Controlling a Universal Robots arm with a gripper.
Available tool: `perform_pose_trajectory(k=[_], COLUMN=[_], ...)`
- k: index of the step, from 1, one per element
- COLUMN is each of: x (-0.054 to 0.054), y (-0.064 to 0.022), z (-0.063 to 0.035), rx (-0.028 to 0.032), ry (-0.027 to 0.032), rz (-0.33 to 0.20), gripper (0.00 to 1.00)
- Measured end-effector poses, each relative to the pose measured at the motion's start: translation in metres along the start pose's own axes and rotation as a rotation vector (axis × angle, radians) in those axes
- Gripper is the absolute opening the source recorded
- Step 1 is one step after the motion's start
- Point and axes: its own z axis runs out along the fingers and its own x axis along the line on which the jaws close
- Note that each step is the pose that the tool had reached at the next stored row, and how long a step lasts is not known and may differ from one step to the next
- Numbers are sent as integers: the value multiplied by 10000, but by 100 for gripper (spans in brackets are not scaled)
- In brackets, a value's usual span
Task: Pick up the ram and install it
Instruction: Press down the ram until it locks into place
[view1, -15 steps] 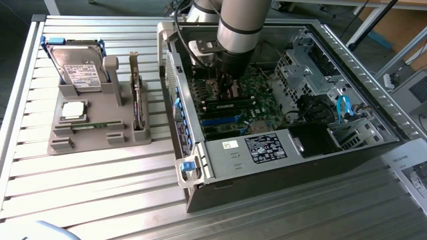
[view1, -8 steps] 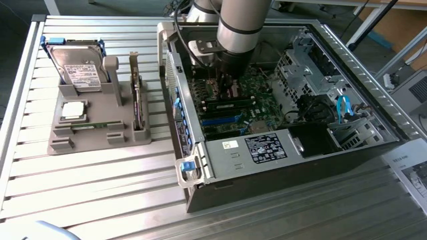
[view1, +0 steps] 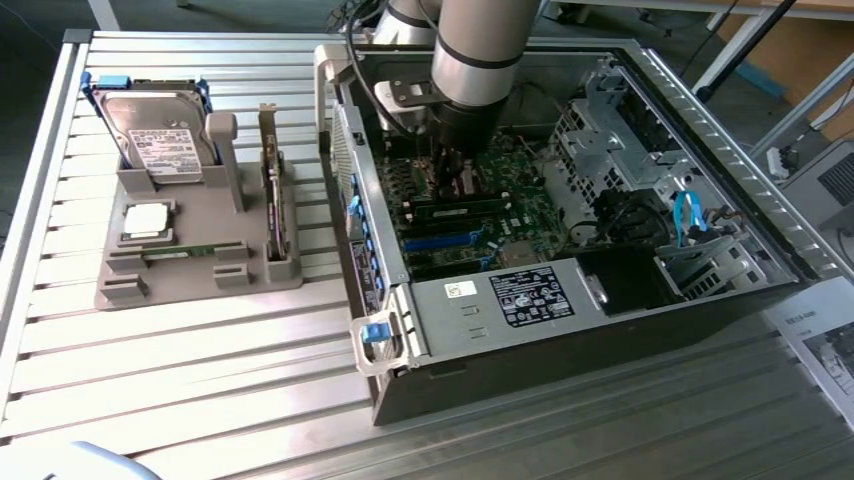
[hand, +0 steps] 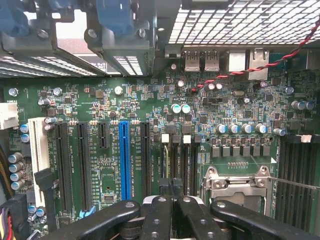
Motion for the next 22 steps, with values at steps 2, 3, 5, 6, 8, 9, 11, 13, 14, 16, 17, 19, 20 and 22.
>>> perform_pose_trajectory(k=[2, 3, 5, 6, 8, 9, 11, 13, 14, 16, 17, 19, 20, 22], x=[0, 0, 0, 0, 0, 0, 0, 0, 0, 0, 0, -1, 0, 0], y=[0, -2, -15, -27, -52, -61, -72, -72, -72, -73, -73, -65, -52, -31], z=[0, 0, 2, 2, 4, 5, 5, 4, 4, 5, 5, 4, 4, 2], rx=[0, -11, -96, -168, -320, -375, -433, -434, -434, -433, -434, -434, -434, -434], ry=[0, -1, 0, 1, 3, 2, 4, 5, 5, 4, 4, 5, 4, 4], rz=[0, 1, 5, 7, 12, 14, 16, 18, 18, 17, 17, 16, 17, 17], gripper=[10, 10, 10, 10, 10, 10, 10, 10, 10, 10, 10, 10, 10, 10])
